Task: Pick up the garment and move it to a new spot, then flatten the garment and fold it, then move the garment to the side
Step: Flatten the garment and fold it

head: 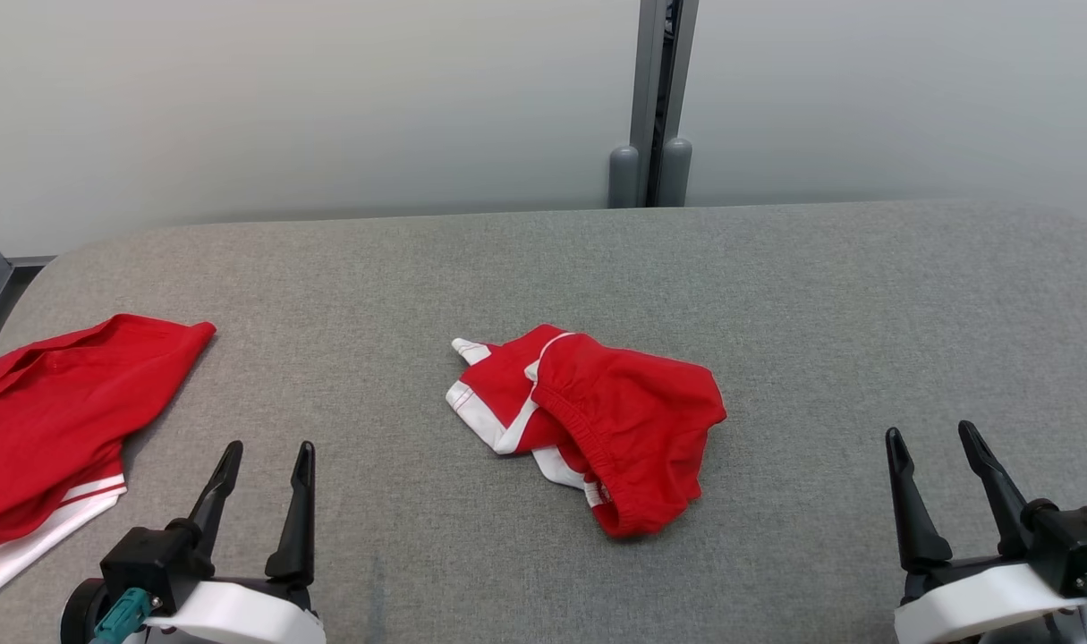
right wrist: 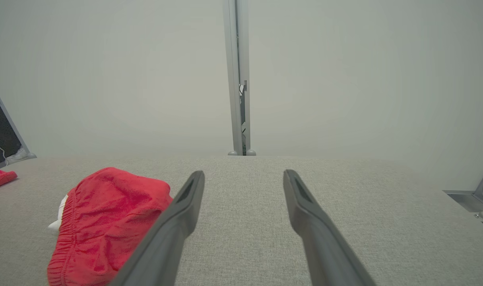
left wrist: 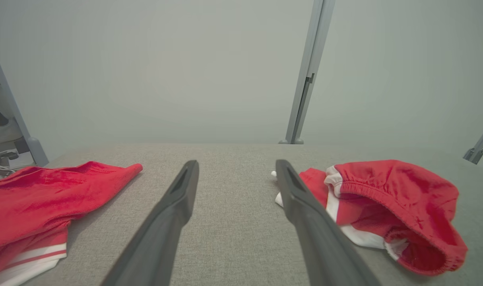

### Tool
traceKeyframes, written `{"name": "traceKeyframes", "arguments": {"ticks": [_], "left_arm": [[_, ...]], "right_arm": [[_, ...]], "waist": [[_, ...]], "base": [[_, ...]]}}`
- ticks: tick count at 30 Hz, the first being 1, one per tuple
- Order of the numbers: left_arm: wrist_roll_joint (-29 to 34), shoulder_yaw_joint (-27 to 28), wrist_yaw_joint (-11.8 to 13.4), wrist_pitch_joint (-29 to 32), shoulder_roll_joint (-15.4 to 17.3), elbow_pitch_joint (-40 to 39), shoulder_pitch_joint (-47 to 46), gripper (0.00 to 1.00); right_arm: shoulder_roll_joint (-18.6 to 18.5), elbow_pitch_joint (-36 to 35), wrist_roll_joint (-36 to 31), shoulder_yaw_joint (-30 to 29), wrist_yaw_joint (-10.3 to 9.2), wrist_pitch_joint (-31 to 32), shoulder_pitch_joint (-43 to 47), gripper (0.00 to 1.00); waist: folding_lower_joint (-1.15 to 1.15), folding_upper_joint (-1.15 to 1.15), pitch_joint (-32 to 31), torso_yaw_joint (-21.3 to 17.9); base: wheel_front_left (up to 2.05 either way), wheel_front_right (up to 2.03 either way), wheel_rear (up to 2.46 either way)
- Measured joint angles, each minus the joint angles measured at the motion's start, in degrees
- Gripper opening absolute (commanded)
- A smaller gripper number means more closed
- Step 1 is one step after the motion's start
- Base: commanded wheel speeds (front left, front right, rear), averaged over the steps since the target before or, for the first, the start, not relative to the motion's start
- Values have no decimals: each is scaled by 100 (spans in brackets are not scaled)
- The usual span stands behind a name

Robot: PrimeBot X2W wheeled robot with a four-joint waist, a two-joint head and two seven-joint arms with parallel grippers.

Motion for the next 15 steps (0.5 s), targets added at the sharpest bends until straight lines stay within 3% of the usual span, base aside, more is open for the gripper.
{"name": "traceKeyframes", "arguments": {"ticks": [15], "left_arm": [[-57,-33,42,30,23,29,-16,100]], "right_arm": [[51,-33,98,15,0,-1,39,100]], "waist": [[0,0,43,23]], "base": [[0,0,0]]}}
